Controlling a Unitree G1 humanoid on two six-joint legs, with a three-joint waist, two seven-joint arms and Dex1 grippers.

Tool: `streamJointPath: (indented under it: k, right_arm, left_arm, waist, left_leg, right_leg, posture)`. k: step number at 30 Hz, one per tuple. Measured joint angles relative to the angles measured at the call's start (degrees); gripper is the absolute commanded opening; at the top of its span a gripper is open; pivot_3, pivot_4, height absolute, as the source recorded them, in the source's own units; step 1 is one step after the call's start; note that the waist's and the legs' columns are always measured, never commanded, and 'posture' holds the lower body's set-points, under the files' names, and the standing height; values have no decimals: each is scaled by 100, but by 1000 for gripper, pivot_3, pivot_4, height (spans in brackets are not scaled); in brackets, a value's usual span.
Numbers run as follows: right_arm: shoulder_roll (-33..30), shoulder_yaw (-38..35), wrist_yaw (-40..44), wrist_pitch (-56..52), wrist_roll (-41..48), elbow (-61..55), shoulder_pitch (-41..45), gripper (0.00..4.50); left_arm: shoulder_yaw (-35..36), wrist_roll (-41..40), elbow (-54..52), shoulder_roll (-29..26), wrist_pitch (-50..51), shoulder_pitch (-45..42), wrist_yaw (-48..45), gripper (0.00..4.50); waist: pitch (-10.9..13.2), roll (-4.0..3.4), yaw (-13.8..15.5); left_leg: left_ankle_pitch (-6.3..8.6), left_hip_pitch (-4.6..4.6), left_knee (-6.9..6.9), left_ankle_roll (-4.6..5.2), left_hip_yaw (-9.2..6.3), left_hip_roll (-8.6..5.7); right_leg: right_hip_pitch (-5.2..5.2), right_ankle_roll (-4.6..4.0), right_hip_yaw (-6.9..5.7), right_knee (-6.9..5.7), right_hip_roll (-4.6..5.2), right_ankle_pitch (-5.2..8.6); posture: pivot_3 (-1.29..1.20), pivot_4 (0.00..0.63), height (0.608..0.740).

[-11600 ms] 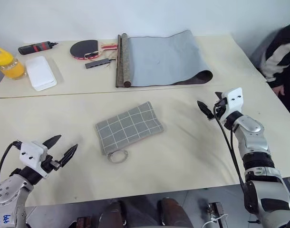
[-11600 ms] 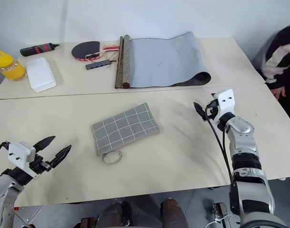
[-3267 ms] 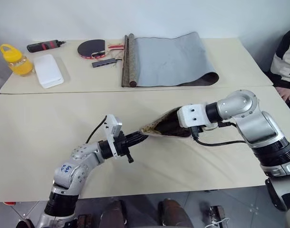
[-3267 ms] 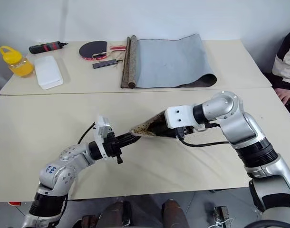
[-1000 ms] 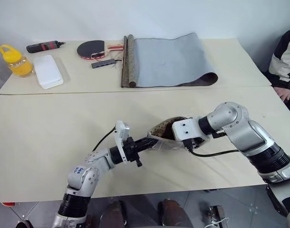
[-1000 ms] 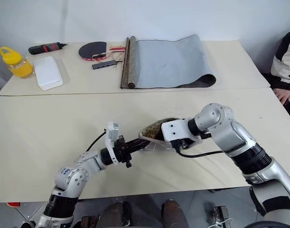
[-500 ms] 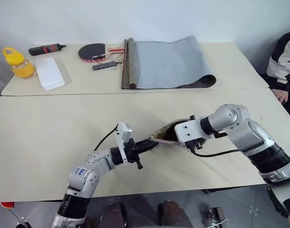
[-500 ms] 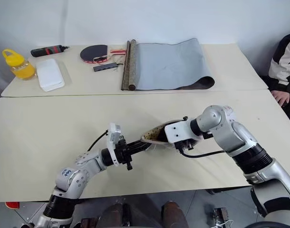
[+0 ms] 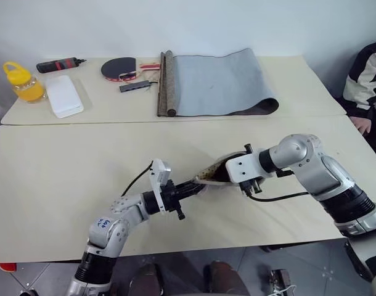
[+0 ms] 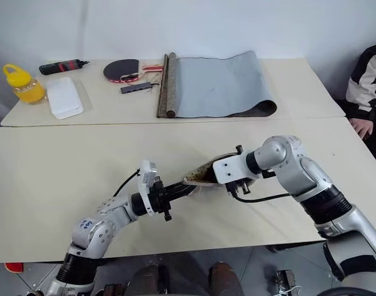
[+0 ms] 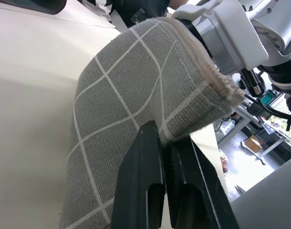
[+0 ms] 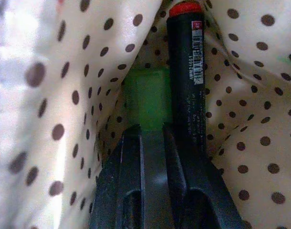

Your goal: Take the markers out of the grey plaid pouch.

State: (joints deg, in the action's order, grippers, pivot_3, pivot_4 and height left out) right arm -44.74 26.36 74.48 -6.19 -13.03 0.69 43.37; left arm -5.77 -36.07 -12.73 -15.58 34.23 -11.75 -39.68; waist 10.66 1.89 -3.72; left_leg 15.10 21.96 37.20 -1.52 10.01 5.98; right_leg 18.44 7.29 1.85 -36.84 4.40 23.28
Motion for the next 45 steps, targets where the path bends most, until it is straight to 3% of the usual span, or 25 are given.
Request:
streamJointPath:
  k: [9, 18, 21, 26, 34, 38, 45]
  right_arm:
    - [433, -225, -558, 313, 40, 674, 237, 17]
    - [513, -300, -423, 139, 221, 635, 406, 17]
    - [514, -300, -368, -11, 273, 557, 387, 593]
    - [500, -300, -237, -181, 321, 378, 388, 2304]
    - [-30, -433, 649, -1384, 965, -795, 483, 2304]
    - [-11, -396, 648, -1590, 991, -923, 456, 2304]
    - [436, 87, -125, -652, 307, -105, 318, 2304]
  left_arm:
    - [46, 268, 14, -211, -320, -82, -56, 0]
    - [545, 67, 250, -235, -228, -344, 6, 0]
    - [607, -400, 213, -290, 365, -312, -81, 0]
    - [776, -1132, 175, -385, 1194, -351, -121, 0]
    - [1266, -2097, 240, -430, 1959, -441, -59, 0]
    - [1009, -1276, 497, -572, 1120, -217, -330, 0]
    - [767, -522, 905, -300, 52, -171, -392, 0]
  waist:
    - [7, -9, -90]
    - [12, -17, -60]
    - [13, -17, -60]
    - [15, -19, -91]
    - [17, -21, -60]
    - [17, -21, -77]
    - [17, -21, -93]
  left_leg:
    - [0, 22, -13, -1, 0, -4]
    - [3, 122, -9, -4, 1, -4]
    - [2, 126, -11, -4, 3, -4]
    - [-7, 127, -6, -6, 9, -3]
    - [-8, 127, -9, -5, 6, -4]
    - [-8, 126, -7, -6, 10, -5]
    - [-11, 118, 6, -1, 12, -6]
  right_leg:
    - [25, 1, -2, 4, 2, 0]
    - [155, 23, -2, -31, 0, -10]
    - [171, 24, 3, -55, 0, -9]
    - [172, 24, 7, -60, -3, -9]
    - [172, 24, 6, -60, -2, -9]
    - [172, 23, 7, -57, -5, -9]
    - [156, 22, 11, -57, -3, -8]
  posture:
    - [0, 150, 740]
    - [0, 150, 740]
    - [0, 150, 740]
    - [0, 150, 740]
    - [0, 150, 740]
    - [0, 150, 740]
    - [0, 150, 740]
